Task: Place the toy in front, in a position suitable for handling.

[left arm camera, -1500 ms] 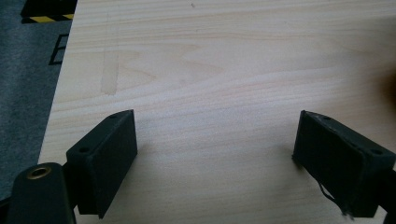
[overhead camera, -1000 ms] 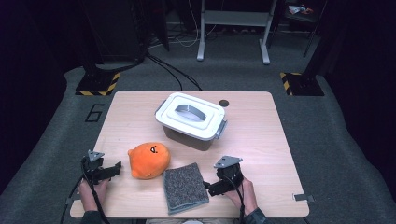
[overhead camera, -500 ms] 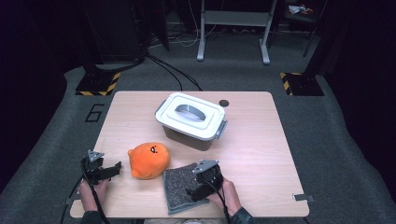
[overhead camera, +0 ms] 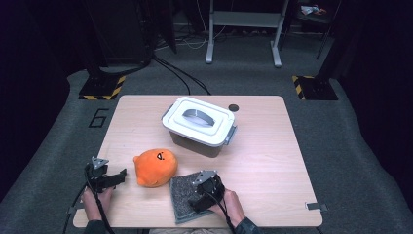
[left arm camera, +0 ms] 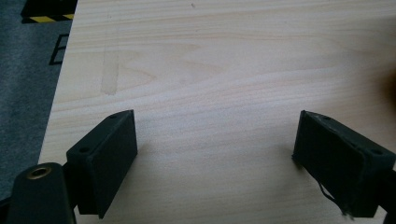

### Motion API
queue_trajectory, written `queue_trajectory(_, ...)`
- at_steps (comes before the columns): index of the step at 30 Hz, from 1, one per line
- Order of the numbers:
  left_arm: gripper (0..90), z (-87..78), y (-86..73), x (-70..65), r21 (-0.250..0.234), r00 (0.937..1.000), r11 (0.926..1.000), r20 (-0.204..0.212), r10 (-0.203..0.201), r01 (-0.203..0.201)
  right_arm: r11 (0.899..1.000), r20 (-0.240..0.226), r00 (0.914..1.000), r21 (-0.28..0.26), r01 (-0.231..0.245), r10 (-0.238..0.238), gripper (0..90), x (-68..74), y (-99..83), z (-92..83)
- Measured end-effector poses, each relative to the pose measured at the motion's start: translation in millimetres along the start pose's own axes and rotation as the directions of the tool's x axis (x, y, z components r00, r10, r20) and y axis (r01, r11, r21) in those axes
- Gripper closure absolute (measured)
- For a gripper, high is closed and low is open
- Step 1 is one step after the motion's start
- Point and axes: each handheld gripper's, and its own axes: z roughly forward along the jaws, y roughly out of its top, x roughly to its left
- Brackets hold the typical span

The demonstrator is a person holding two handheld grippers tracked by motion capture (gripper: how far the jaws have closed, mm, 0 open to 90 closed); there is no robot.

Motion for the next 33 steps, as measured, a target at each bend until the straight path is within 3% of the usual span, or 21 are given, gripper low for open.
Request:
queue_trajectory(6,13.1,-0.1,0.0,0.1,0.001,1.0000,1.0000,0.000,0.001,-0.001,1.000,0.010,0.9999,-0.011,-0.007,0.007,27.9,-3.2,-2.8,-2.7)
queue_trajectory(7,13.1,-0.1,0.0,0.1,0.000,1.0000,1.0000,0.000,0.001,-0.001,1.000,0.013,0.9997,-0.026,-0.018,0.019,36.4,-6.9,-4.7,-5.0)
queue_trajectory(10,13.1,0.0,-0.1,0.0,0.000,1.0000,1.0000,0.000,0.001,-0.001,0.999,0.020,0.9994,-0.045,-0.027,0.028,49.8,-11.3,-8.6,-8.5)
queue_trajectory(16,13.1,-0.1,0.0,0.1,0.001,1.0000,1.0000,0.000,0.002,-0.002,0.997,0.022,0.9984,-0.056,-0.051,0.053,68.8,-18.1,-12.7,-12.7)
queue_trajectory(23,13.1,0.0,0.0,0.0,0.000,1.0000,1.0000,0.000,0.000,0.000,0.994,0.028,0.9976,-0.091,-0.061,0.064,74.6,-18.6,-15.7,-16.9)
queue_trajectory(24,13.1,0.0,0.0,0.0,0.000,1.0000,1.0000,0.000,0.000,0.000,0.993,0.027,0.9962,-0.092,-0.080,0.083,74.7,-18.1,-15.8,-19.1)
queue_trajectory(33,13.1,0.0,0.0,0.0,0.000,1.0000,1.0000,0.000,0.000,0.000,0.985,0.036,0.9933,-0.141,-0.104,0.110,74.7,-22.4,-16.6,-40.7)
